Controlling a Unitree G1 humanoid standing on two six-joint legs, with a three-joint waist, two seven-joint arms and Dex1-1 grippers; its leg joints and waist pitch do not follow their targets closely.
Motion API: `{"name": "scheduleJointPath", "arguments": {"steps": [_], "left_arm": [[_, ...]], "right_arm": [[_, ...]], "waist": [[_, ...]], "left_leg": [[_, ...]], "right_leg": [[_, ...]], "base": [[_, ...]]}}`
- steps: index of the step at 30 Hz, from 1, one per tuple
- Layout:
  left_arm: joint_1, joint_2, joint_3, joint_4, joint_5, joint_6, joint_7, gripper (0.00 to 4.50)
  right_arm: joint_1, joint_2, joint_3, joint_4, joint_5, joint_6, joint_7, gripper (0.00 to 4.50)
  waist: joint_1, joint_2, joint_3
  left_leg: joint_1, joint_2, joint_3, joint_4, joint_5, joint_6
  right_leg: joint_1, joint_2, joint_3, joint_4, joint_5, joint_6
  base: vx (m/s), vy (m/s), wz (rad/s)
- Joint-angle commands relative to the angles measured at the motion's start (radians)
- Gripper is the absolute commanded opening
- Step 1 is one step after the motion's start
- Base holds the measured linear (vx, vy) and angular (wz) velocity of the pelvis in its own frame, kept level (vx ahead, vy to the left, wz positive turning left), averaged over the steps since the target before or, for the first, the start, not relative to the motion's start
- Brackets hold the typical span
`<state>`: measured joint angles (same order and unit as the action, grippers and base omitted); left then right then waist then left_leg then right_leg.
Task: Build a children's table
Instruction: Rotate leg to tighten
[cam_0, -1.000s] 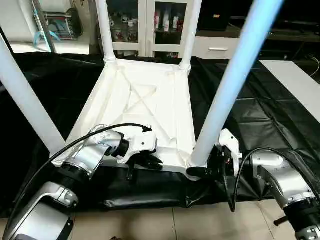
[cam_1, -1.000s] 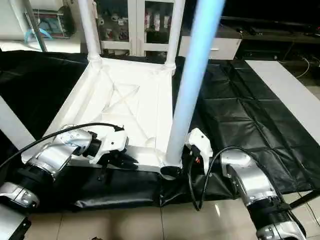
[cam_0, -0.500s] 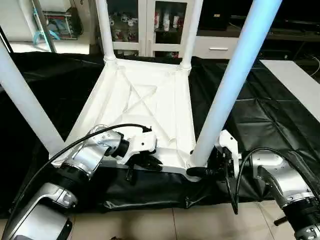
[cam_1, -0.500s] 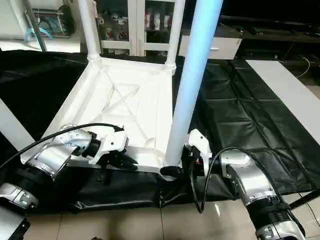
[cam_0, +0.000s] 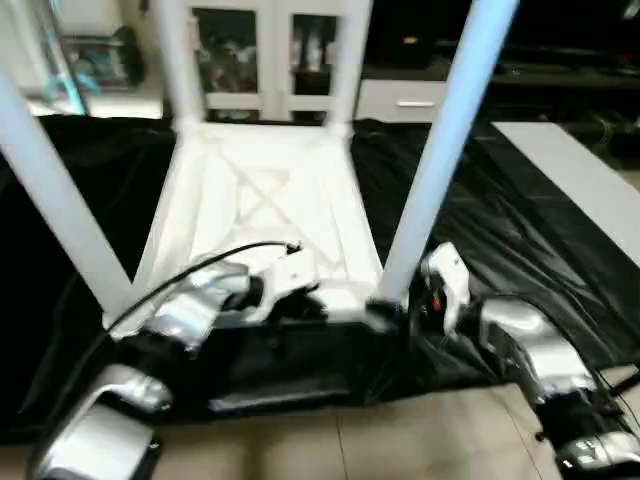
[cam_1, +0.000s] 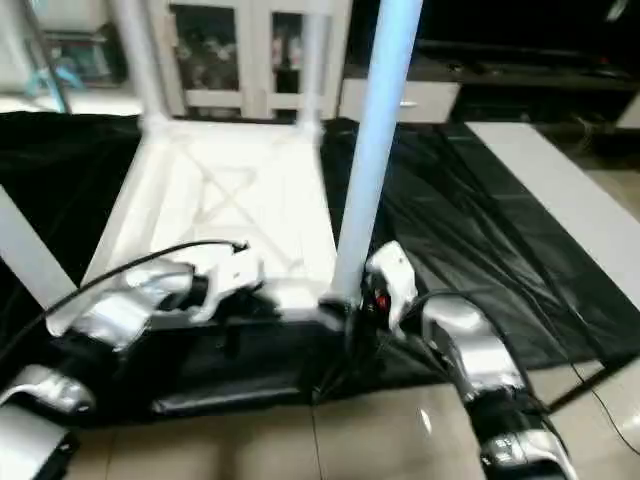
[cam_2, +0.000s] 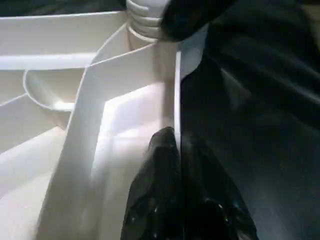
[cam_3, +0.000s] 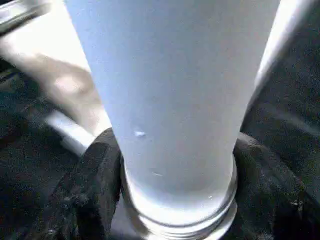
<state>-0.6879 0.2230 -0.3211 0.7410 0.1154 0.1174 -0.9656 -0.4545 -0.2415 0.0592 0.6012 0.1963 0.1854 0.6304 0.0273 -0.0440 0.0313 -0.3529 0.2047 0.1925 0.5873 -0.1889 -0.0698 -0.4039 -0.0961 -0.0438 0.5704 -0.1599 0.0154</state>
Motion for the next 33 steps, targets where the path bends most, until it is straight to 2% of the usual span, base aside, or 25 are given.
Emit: {"name": "scheduleJointPath", "arguments": {"steps": [1, 2, 3, 4, 5, 6, 7, 8, 9, 10, 11, 12, 13, 16, 18, 20, 21, 22, 23, 24, 25, 26, 29, 30, 33], "left_arm": [[-0.021, -0.051, 0.047, 0.054, -0.012, 0.05, 0.184, 0.0], [-0.033, -0.065, 0.062, 0.072, -0.015, 0.055, 0.234, 0.0], [-0.054, -0.083, 0.089, 0.104, -0.019, 0.048, 0.327, 0.0], [-0.093, -0.114, 0.123, 0.164, -0.014, 0.023, 0.461, 0.0], [-0.095, -0.115, 0.125, 0.167, -0.014, 0.021, 0.468, 0.0], [-0.106, -0.124, 0.133, 0.185, -0.01, 0.012, 0.502, 0.0], [-0.116, -0.132, 0.138, 0.198, -0.007, -0.001, 0.529, 0.0], [-0.116, -0.132, 0.138, 0.198, -0.007, -0.001, 0.529, 0.0], [-0.136, -0.148, 0.137, 0.224, 0.006, -0.024, 0.576, 0.0], [-0.136, -0.148, 0.137, 0.224, 0.006, -0.024, 0.576, 0.0], [-0.149, -0.16, 0.134, 0.241, 0.016, -0.038, 0.598, 0.0], [-0.152, -0.162, 0.133, 0.244, 0.018, -0.04, 0.601, 0.0], [-0.151, -0.159, 0.126, 0.243, 0.022, -0.043, 0.595, 0.0], [-0.15, -0.153, 0.113, 0.249, 0.028, -0.058, 0.583, 0.0], [-0.147, -0.135, 0.102, 0.259, 0.034, -0.095, 0.561, 0.0], [-0.147, -0.134, 0.101, 0.259, 0.034, -0.096, 0.56, 0.0], [-0.146, -0.128, 0.098, 0.261, 0.038, -0.105, 0.555, 0.0], [-0.14, -0.113, 0.098, 0.258, 0.041, -0.12, 0.532, 0.0], [-0.14, -0.112, 0.098, 0.258, 0.041, -0.121, 0.531, 0.0], [-0.131, -0.09, 0.089, 0.245, 0.049, -0.163, 0.494, 0.0], [-0.128, -0.084, 0.09, 0.242, 0.047, -0.166, 0.479, 0.0], [-0.124, -0.079, 0.088, 0.238, 0.043, -0.174, 0.456, 0.0], [-0.115, -0.067, 0.085, 0.231, 0.035, -0.179, 0.405, 0.0], [-0.111, -0.06, 0.079, 0.229, 0.034, -0.183, 0.379, 0.0], [-0.086, -0.025, 0.052, 0.218, 0.023, -0.169, 0.24, 0.0]], "right_arm": [[-0.019, 0.031, -0.027, 0.054, -0.039, -0.012, -0.177, 2.74], [-0.026, 0.05, -0.035, 0.067, -0.038, -0.018, -0.213, 2.74], [-0.037, 0.08, -0.046, 0.086, -0.042, -0.023, -0.283, 2.74], [-0.064, 0.147, -0.072, 0.136, -0.042, -0.044, -0.408, 2.73], [-0.066, 0.151, -0.073, 0.139, -0.043, -0.045, -0.415, 2.73], [-0.075, 0.171, -0.08, 0.156, -0.044, -0.052, -0.45, 2.73], [-0.087, 0.198, -0.089, 0.18, -0.045, -0.071, -0.502, 2.73], [-0.087, 0.198, -0.089, 0.18, -0.045, -0.071, -0.502, 2.73], [-0.12, 0.257, -0.083, 0.236, -0.059, -0.131, -0.56, 2.73], [-0.12, 0.257, -0.083, 0.236, -0.059, -0.131, -0.56, 2.73], [-0.15, 0.306, -0.086, 0.277, -0.059, -0.186, -0.569, 2.73], [-0.156, 0.317, -0.092, 0.284, -0.055, -0.196, -0.57, 2.73], [-0.16, 0.33, -0.1, 0.279, -0.038, -0.212, -0.541, 2.73], [-0.161, 0.339, -0.107, 0.266, -0.02, -0.24, -0.487, 2.73], [-0.14, 0.319, -0.09, 0.212, -0.011, -0.276, -0.387, 3.43], [-0.139, 0.317, -0.088, 0.21, -0.012, -0.278, -0.385, 3.44], [-0.137, 0.31, -0.086, 0.207, -0.016, -0.292, -0.377, 3.52], [-0.124, 0.287, -0.083, 0.183, -0.023, -0.311, -0.359, 3.71], [-0.124, 0.286, -0.083, 0.182, -0.023, -0.312, -0.359, 3.82], [-0.1, 0.251, -0.09, 0.131, -0.012, -0.294, -0.326, 3.88], [-0.093, 0.237, -0.091, 0.115, -0.008, -0.288, -0.309, 3.91], [-0.086, 0.22, -0.084, 0.102, -0.013, -0.285, -0.294, 4.01], [-0.07, 0.181, -0.071, 0.071, -0.021, -0.263, -0.245, 4.31], [-0.061, 0.161, -0.067, 0.051, -0.022, -0.251, -0.216, 4.36], [0.0, 0.061, -0.027, -0.069, -0.013, -0.17, -0.067, 4.43]], "waist": [[-0.015, -0.003, -0.037], [-0.012, -0.002, -0.041], [-0.011, 0.004, -0.039], [-0.013, 0.004, -0.037], [-0.015, 0.004, -0.038], [-0.011, 0.001, -0.039], [-0.008, 0.002, -0.04], [-0.005, 0.005, -0.041], [-0.004, 0.006, -0.041], [-0.008, 0.008, -0.043], [-0.007, 0.007, -0.044], [-0.005, 0.009, -0.045], [-0.002, 0.005, -0.045], [0.008, 0.003, -0.048], [0.013, 0.001, -0.051], [0.013, 0.002, -0.053], [0.001, -0.003, -0.054], [-0.011, 0.003, -0.061], [-0.018, 0.006, -0.065], [-0.01, 0.011, -0.069], [-0.007, 0.008, -0.071], [-0.006, 0.006, -0.068], [0.011, 0.009, -0.064], [0.014, 0.008, -0.062], [0.019, 0.008, -0.055]], "left_leg": [[0.019, 0.012, -0.033, -0.083, -0.513, -0.049], [0.016, 0.014, -0.034, -0.085, -0.489, -0.035], [0.015, 0.015, -0.032, -0.086, -0.479, -0.028], [0.017, 0.013, -0.029, -0.086, -0.479, -0.02], [0.02, 0.008, -0.027, -0.083, -0.479, -0.017], [0.019, 0.007, -0.027, -0.083, -0.47, -0.012], [0.013, 0.006, -0.025, -0.086, -0.446, 0.002], [0.015, 0.007, -0.024, -0.088, -0.432, 0.01], [0.012, 0.008, -0.024, -0.089, -0.425, 0.014], [0.005, 0.009, -0.024, -0.092, -0.414, 0.011], [0.002, 0.009, -0.025, -0.093, -0.407, 0.013], [0.005, 0.01, -0.021, -0.092, -0.397, 0.014], [0.006, 0.01, -0.017, -0.091, -0.385, 0.022], [0.003, 0.011, -0.008, -0.088, -0.325, 0.047], [0.0, 0.012, -0.003, -0.084, -0.285, 0.068], [-0.003, 0.013, -0.002, -0.083, -0.27, 0.083], [-0.029, 0.011, -0.01, -0.086, -0.254, 0.087], [-0.057, 0.008, -0.024, -0.085, -0.182, 0.071], [-0.048, 0.008, -0.025, -0.078, -0.149, 0.071], [-0.018, 0.008, -0.015, -0.065, -0.13, 0.097], [-0.011, 0.008, -0.009, -0.059, -0.103, 0.119], [-0.022, 0.005, -0.008, -0.058, -0.06, 0.151], [-0.015, 0.009, -0.002, -0.057, -0.053, 0.183], [-0.015, 0.009, -0.001, -0.058, -0.065, 0.18], [-0.012, 0.014, -0.002, -0.067, -0.161, 0.135]], "right_leg": [[0.009, -0.041, -0.007, -0.104, -0.676, -0.071], [0.019, -0.045, -0.007, -0.106, -0.653, -0.07], [0.017, -0.045, -0.005, -0.107, -0.629, -0.077], [0.01, -0.043, -0.007, -0.109, -0.606, -0.088], [0.007, -0.04, -0.01, -0.111, -0.607, -0.09], [0.013, -0.04, -0.014, -0.111, -0.6, -0.088], [0.016, -0.046, -0.013, -0.109, -0.582, -0.086], [0.013, -0.047, -0.01, -0.108, -0.558, -0.094], [0.015, -0.047, -0.009, -0.105, -0.538, -0.099], [0.016, -0.049, -0.006, -0.097, -0.503, -0.112], [0.021, -0.048, -0.007, -0.095, -0.486, -0.115], [0.018, -0.049, -0.003, -0.092, -0.45, -0.129], [0.018, -0.047, -0.001, -0.088, -0.418, -0.141], [0.022, -0.049, 0.005, -0.076, -0.343, -0.166], [0.027, -0.05, 0.006, -0.071, -0.311, -0.177], [0.029, -0.049, 0.006, -0.067, -0.294, -0.178], [0.045, -0.048, 0.003, -0.058, -0.293, -0.157], [0.065, -0.052, -0.002, -0.041, -0.248, -0.138], [0.055, -0.049, -0.005, -0.039, -0.193, -0.15], [0.033, -0.045, -0.001, -0.039, -0.117, -0.2], [0.03, -0.044, 0.002, -0.034, -0.055, -0.232], [0.038, -0.039, 0.003, -0.023, 0.022, -0.273], [0.037, -0.041, 0.003, -0.024, 0.016, -0.296], [0.038, -0.041, 0.002, -0.027, -0.008, -0.292], [0.037, -0.042, 0.005, -0.043, -0.145, -0.262]], "base": [[-0.062, 0.016, -0.1], [0.0, 0.0, 0.0], [0.0, 0.0, 0.0], [0.0, 0.0, 0.0], [0.0, 0.0, 0.0], [0.0, 0.0, 0.0], [0.0, 0.0, 0.0], [0.0, 0.0, 0.0], [0.0, 0.0, 0.0], [0.0, 0.0, 0.0], [0.0, 0.0, 0.0], [0.0, 0.0, 0.0], [0.0, 0.0, 0.0], [0.0, 0.0, 0.0], [0.0, 0.0, 0.0], [0.0, 0.0, 0.0], [0.0, 0.0, 0.0], [-0.002, -0.021, -0.28], [0.019, -0.028, -0.26], [0.019, -0.028, -0.26], [0.086, -0.03, 0.05], [0.089, -0.019, 0.08], [0.03, -0.006, 0.03], [0.0, 0.0, 0.0], [0.0, 0.0, 0.0]]}}
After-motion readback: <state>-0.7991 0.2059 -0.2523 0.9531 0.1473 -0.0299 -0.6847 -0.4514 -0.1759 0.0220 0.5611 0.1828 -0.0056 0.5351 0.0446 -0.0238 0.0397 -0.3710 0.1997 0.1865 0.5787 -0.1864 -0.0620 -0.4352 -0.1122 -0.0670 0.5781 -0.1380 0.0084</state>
